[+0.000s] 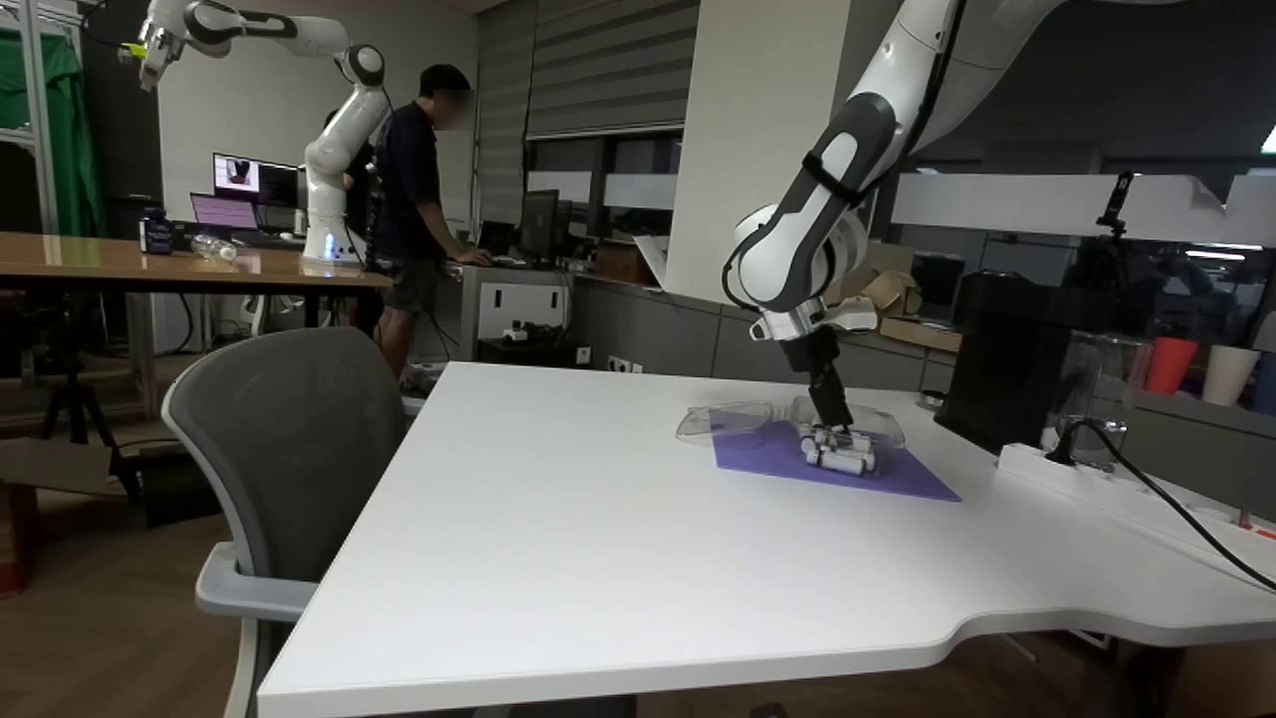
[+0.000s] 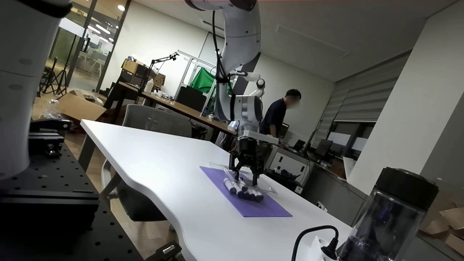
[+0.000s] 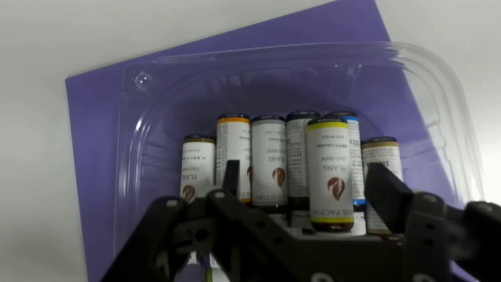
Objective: Remove one bottle from the clear box and close it
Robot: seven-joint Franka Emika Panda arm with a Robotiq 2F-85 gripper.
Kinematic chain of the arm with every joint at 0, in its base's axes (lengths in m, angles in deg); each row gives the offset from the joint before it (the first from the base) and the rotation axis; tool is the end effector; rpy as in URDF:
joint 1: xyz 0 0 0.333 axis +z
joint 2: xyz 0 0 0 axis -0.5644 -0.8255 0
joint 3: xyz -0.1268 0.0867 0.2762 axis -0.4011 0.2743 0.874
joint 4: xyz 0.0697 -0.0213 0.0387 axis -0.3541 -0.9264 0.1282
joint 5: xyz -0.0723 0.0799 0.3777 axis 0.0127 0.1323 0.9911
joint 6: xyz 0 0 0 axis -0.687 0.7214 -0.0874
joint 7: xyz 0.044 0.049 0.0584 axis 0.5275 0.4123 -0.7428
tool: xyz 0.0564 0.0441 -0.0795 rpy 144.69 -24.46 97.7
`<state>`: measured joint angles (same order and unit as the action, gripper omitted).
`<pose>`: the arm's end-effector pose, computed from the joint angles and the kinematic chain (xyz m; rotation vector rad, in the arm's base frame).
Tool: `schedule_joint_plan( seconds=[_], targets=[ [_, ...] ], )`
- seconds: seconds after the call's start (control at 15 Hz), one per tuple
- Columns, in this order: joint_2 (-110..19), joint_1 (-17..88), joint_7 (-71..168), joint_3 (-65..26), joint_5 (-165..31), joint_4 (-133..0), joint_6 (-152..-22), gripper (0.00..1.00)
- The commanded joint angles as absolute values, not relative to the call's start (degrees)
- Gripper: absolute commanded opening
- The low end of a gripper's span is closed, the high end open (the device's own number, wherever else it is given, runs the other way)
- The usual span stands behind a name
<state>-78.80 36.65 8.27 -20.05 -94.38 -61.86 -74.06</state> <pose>0.6728 -0.0451 0.1254 2.4240 1.2515 -0.5831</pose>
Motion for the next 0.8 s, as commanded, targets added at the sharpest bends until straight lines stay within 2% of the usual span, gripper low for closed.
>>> schedule_joint_plan(
  seconds=[0.0, 0.47, 0.73],
  targets=[
    [-80.9, 35.7, 8.6, -18.8, -93.7, -58.4, -72.7, 0.53],
    [-80.8, 34.4, 7.8, -17.0, -89.8, -56.7, -68.8, 0.05],
    [-77.2, 33.2, 8.0, -16.3, -87.3, -58.8, -70.0, 0.07]
  ],
)
